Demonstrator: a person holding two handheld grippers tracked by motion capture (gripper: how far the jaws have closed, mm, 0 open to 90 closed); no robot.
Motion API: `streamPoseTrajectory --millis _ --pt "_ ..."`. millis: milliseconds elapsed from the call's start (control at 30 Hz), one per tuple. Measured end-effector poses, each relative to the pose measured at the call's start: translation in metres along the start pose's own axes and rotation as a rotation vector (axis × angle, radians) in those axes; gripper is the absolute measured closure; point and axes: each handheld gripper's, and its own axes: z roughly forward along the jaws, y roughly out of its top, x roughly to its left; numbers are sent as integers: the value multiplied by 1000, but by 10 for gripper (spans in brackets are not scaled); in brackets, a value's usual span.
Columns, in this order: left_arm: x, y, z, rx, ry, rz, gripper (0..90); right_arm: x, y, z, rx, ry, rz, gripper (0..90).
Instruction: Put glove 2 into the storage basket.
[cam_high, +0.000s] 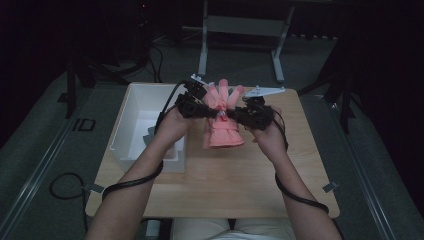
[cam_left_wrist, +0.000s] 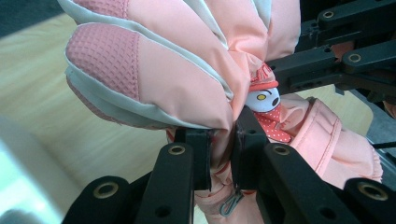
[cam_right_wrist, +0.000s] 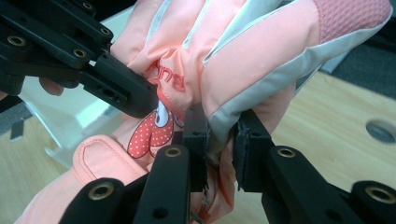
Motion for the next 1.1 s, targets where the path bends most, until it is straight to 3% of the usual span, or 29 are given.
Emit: streamPoseTrajectory --millis 33,67,100,200,433,467,700,833,967,1033,1067,1100 --pt "0 0 0 0 0 0 797 0 0 0 0 0 0 770" --pt "4 2 -12 -9 14 -7 796 7 12 2 -14 13 -13 770" --pt "4 2 -12 -9 14 -7 797 9 17 3 -18 17 -14 770" --pt "11 1 -33 -18 48 -11 797 18 30 8 -27 31 -26 770" --pt "25 -5 -63 -16 82 -37 797 37 51 22 -35 80 -40 770" --pt "30 -7 -73 -13 98 -43 797 44 58 28 -37 90 -49 770" --pt "53 -19 -102 -17 97 -74 797 66 78 45 -38 127 -66 770" --pt "71 -33 -126 -9 127 -89 797 90 93 67 -33 145 -88 770" --pt "81 -42 -130 -9 125 -104 798 99 97 76 -23 151 -94 770" --pt "98 -60 -124 -8 104 -130 797 110 95 97 11 150 -93 771" --pt "98 -60 -124 -8 104 -130 797 111 93 103 19 150 -92 770" --pt "107 -70 -116 -2 92 -148 797 111 90 109 33 151 -90 770"
